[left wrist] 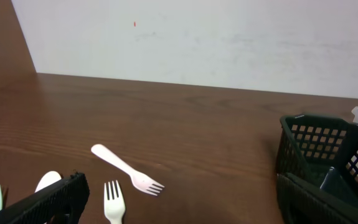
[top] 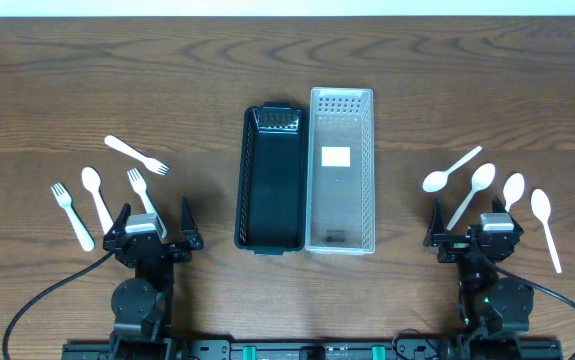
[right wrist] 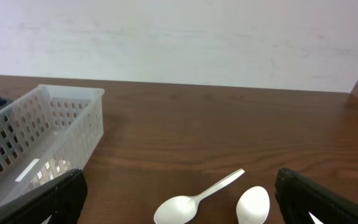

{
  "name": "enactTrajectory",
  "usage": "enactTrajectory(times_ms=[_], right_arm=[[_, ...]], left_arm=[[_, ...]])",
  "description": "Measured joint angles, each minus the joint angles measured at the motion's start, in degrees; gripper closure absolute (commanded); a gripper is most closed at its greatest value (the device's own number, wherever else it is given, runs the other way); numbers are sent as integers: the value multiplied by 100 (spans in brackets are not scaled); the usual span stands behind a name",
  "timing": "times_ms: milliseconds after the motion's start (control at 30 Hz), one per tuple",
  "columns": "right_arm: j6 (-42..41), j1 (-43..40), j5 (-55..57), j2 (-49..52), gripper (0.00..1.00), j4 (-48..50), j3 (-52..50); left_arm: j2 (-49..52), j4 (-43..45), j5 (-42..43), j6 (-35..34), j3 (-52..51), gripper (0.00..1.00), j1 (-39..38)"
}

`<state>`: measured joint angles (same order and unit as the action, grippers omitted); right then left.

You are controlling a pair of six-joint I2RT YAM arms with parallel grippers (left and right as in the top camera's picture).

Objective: Pack container
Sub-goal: 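Move the right gripper toward the white spoons on the right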

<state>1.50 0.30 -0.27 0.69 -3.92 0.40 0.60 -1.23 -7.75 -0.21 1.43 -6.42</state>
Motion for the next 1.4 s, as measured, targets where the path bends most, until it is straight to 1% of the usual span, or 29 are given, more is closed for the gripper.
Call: enactTrajectory(times_ms=[900,1167,1233,1300,1367,1400], right_arm=[[-37,0,0,0,1,0,0],[-704,0,-48,87,1,2,0],[-835,0,-229,151,1,4,4],[-907,0,-431,262,1,-55,81],[-911,0,-573,485,1,-168,321],[-861,0,-610,669,1,-273,553]], left_arm=[[0,0,0,0,0,2,0],[0,0,0,-4,0,2,0],[0,24,-4,-136,0,2,0],[2,15,7,-431,9,2,0],[42,-173,50,-656,103,2,0],[116,-404,72,-713,225,2,0]])
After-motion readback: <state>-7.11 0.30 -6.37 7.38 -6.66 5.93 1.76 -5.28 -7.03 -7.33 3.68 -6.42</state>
